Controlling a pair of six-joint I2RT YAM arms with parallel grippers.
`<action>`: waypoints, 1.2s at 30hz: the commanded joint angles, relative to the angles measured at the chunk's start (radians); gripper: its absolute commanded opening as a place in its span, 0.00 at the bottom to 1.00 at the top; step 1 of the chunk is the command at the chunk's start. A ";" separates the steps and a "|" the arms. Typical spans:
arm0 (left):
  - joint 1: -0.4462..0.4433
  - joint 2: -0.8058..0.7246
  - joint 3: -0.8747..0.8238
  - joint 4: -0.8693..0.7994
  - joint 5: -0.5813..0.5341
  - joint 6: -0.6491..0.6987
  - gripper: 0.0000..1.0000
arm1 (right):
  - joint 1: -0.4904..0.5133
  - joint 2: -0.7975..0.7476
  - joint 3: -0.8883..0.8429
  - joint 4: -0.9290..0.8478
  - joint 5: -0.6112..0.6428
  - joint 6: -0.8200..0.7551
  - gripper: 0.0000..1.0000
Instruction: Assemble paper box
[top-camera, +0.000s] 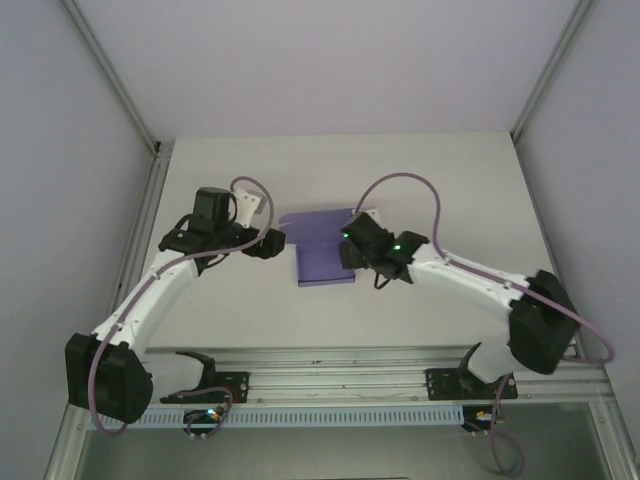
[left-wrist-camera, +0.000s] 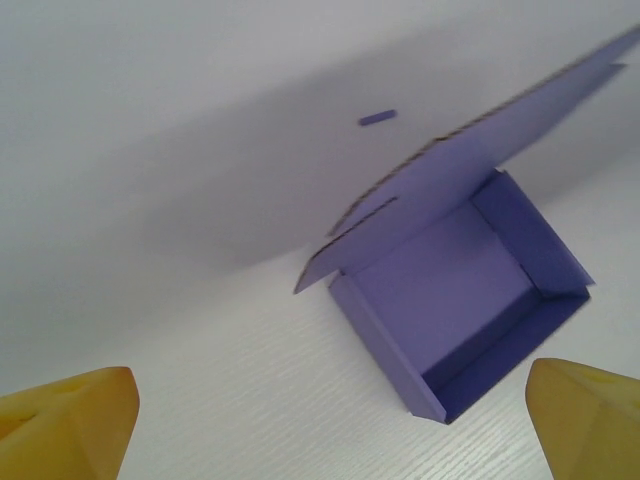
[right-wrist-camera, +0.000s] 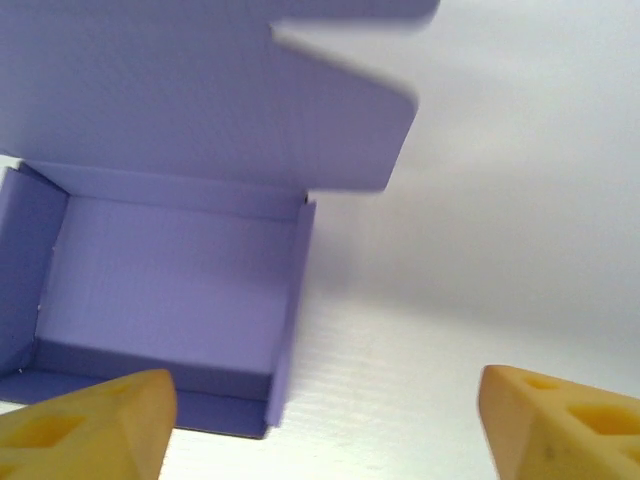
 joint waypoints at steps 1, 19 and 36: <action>-0.009 0.050 0.059 0.014 0.097 0.163 1.00 | -0.096 -0.080 -0.040 0.147 -0.155 -0.382 0.94; -0.028 0.418 0.337 -0.211 0.059 0.387 0.63 | -0.313 0.337 0.394 -0.162 -0.662 -0.816 0.62; -0.101 0.481 0.420 -0.229 -0.109 0.251 0.00 | -0.301 0.309 0.383 -0.195 -0.501 -0.737 0.09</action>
